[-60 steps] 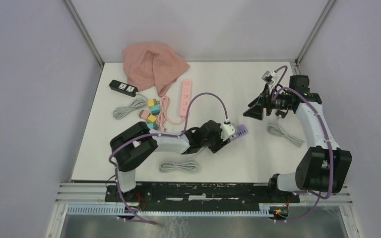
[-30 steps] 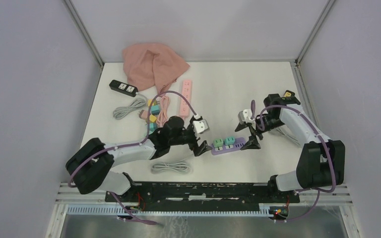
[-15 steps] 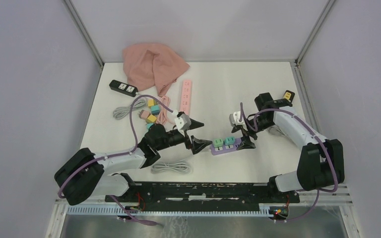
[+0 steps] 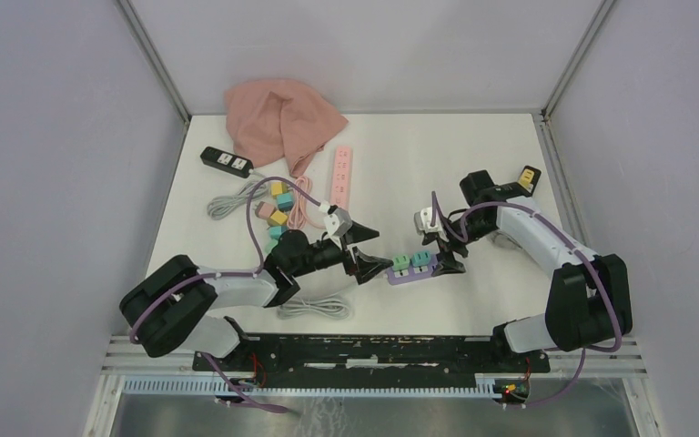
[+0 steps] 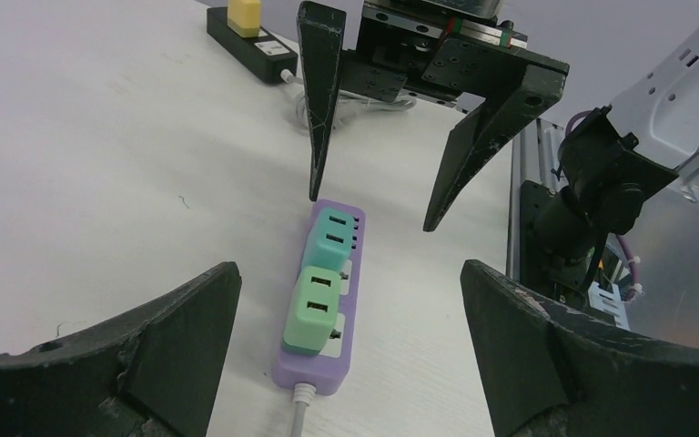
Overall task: Pull the plug off the socket
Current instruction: Move the socket to the center of the board, then remove the plug from the socket.
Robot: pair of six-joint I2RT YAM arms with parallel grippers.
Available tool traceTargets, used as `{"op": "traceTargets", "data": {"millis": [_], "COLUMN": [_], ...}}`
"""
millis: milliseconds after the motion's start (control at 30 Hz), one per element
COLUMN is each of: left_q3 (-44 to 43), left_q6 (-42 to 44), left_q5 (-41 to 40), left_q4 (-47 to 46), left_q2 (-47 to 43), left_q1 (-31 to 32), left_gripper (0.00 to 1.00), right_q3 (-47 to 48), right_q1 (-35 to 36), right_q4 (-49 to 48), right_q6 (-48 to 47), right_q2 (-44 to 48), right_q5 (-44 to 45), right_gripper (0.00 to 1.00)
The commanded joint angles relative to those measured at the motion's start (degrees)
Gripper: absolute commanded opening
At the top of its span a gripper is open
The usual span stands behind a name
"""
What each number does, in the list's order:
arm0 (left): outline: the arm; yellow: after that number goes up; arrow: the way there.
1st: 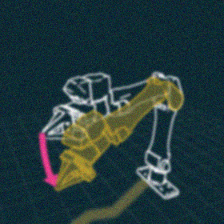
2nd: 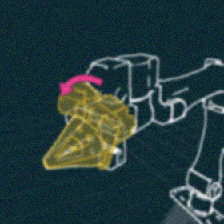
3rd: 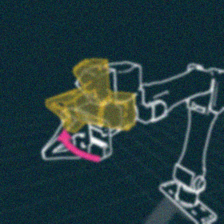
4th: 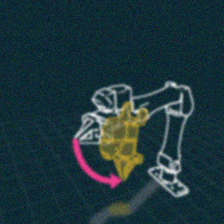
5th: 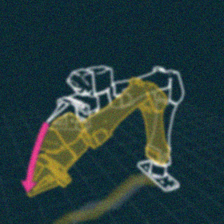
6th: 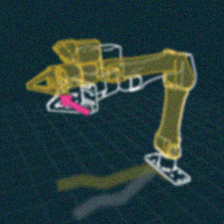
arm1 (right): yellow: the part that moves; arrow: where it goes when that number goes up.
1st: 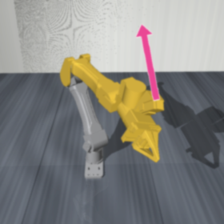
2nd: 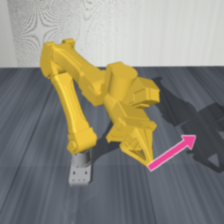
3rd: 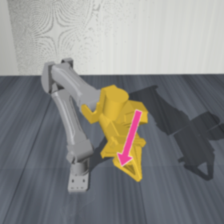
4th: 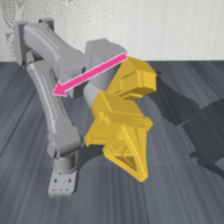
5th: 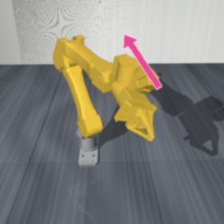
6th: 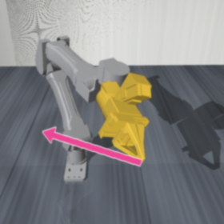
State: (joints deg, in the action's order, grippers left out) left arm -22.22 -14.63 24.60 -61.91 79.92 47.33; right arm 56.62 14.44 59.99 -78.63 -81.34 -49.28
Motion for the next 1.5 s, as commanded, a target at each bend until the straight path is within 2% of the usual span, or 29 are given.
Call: {"op": "traceTargets", "data": {"millis": [0, 367, 633, 933, 1267, 1467], "left_q3": [-1.53, -0.97, 2.74, 1.74, -0.88, -1.65], "left_q6": [-2.42, -1.87, 4.64, 11.72, 14.19, 14.65], "left_q5": [0.54, 0.4, 0.8, 0.53, -0.09, -0.16], "left_q4": [-4.55, -5.56, -13.48, -8.24, -5.52, -9.17], "left_q2": [0.66, 3.69, 5.25, 6.87, 10.52, 14.82], "left_q1": [-0.14, -0.18, 0.63, 2.39, 3.37, 3.71], "left_gripper": [0.96, 0.94, 0.92, 0.93, 0.9, 0.88], "right_q3": [-0.28, -0.22, -0.45, -0.78, -1.43, -2.42], "right_q1": [1.05, 2.9, 3.98, 5.51, 8.44, 9.55], "right_q4": [-1.57, -2.57, -3.18, -6.29, -11.58, -13.86], "right_q6": [1.38, 2.69, 3.2, 6.49, 10.95, 10.95], "right_q2": [0.04, -0.67, -1.03, -1.83, -3.55, -3.4], "right_q5": [0.65, 2.08, 2.81, 5.8, 12.43, 14.65], "right_gripper": [0.85, 0.85, 0.84, 0.8, 0.66, 0.47]}}
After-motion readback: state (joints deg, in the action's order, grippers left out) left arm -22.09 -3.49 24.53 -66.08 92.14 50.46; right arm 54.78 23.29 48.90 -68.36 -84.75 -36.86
